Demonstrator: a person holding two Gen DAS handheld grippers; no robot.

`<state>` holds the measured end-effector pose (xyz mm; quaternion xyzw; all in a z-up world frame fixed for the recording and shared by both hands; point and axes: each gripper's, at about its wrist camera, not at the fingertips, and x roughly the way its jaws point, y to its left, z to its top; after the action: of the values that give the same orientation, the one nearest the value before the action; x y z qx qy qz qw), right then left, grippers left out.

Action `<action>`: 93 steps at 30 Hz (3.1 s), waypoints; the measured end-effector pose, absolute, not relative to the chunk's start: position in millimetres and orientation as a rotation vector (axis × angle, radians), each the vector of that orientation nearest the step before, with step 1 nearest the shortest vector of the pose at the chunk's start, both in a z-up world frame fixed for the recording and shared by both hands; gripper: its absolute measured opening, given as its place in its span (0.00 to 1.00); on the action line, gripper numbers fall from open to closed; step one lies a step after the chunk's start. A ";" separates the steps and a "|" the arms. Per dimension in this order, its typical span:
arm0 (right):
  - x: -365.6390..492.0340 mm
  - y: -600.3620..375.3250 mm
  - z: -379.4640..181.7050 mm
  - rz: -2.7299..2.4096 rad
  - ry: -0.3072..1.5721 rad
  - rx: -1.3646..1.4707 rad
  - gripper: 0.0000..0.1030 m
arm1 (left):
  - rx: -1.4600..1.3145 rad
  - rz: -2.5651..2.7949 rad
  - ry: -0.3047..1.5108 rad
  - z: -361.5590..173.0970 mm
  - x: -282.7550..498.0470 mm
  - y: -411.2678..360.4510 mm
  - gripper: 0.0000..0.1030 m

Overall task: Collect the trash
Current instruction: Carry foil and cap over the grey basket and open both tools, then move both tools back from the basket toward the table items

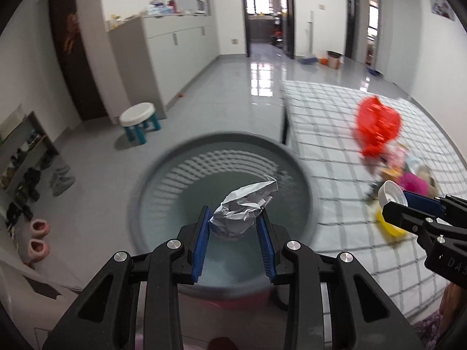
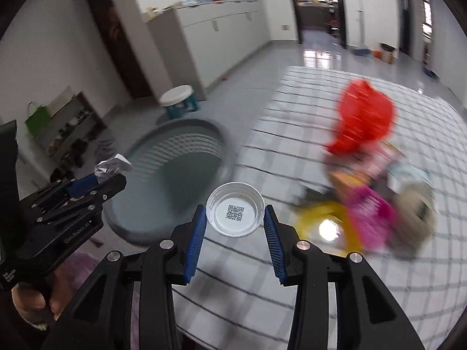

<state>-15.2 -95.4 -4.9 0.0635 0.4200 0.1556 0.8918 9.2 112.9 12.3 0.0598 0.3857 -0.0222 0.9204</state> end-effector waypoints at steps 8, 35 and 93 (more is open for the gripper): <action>32.1 -32.7 -7.9 0.421 0.898 0.096 0.38 | 0.070 0.024 0.827 6.9 39.7 161.9 0.31; 65.4 4.4 -28.4 0.455 0.970 0.072 0.61 | 0.057 0.063 0.936 -24.4 61.1 184.2 0.70; -47.4 -146.7 1.4 0.148 0.906 0.164 0.61 | 0.085 -0.058 0.918 2.8 -6.2 91.5 0.94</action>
<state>-47.4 -146.7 1.4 0.0791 0.4366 0.0715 0.8933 -6.2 91.5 2.8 0.0412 0.4427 -0.0277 0.8953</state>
